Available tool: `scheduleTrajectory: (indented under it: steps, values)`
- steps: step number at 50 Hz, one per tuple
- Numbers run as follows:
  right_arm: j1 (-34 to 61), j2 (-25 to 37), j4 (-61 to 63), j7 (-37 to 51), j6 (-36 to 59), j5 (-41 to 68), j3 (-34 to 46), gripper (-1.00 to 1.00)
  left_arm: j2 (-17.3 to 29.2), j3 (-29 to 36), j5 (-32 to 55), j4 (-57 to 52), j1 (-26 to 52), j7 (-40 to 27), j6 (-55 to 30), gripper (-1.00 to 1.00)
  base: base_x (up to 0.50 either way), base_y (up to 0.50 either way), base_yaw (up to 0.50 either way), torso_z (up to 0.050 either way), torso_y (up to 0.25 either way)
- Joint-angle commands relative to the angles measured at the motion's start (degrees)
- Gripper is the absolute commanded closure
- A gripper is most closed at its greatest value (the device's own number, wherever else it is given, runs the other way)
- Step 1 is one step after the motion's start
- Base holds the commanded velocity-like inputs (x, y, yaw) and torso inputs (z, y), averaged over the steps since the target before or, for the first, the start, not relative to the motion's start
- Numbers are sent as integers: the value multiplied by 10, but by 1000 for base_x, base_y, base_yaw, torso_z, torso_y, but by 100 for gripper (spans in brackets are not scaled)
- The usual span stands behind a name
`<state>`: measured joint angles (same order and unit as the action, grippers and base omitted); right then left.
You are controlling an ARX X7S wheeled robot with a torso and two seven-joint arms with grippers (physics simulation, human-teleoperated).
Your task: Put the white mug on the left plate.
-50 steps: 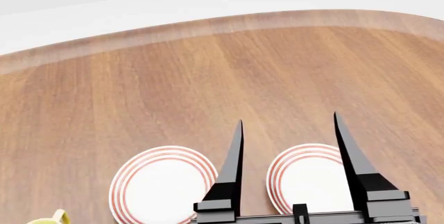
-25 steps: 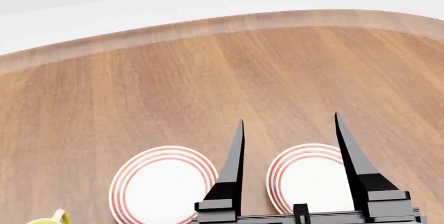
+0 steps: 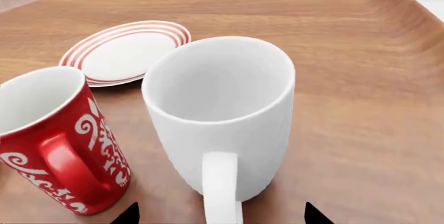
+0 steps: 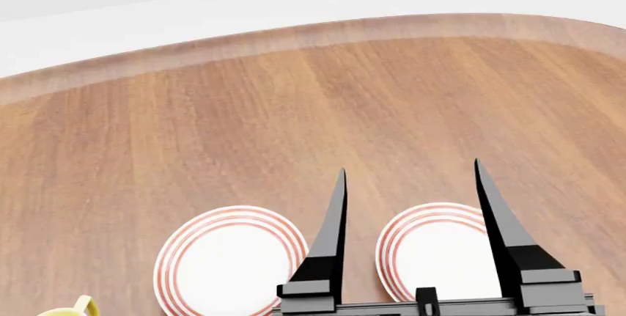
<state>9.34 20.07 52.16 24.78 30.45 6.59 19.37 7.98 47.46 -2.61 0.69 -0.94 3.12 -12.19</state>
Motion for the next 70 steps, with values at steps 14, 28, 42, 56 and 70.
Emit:
scheduleTrajectory:
  steps: [14,28,42,56,70]
  values:
    - [-1,4,-10,2,-9,2,4,-100,-11,8,10,59,16,-8,29,-100,0,0,0,0,0]
    - [-2,7,-12,4,-14,4,5,-100,-21,9,17,91,31,-16,41,-100,0,0,0,0,0]
    - [-1,8,-9,7,-12,8,4,-100,-23,18,18,100,34,-24,45,100,0,0,0,0,0]
    - [1,9,-7,9,-11,9,6,-100,-15,17,24,76,39,-29,32,100,0,0,0,0,0]
    - [2,12,-6,11,-11,11,7,-100,2,20,21,-15,41,-33,-10,100,0,0,0,0,0]
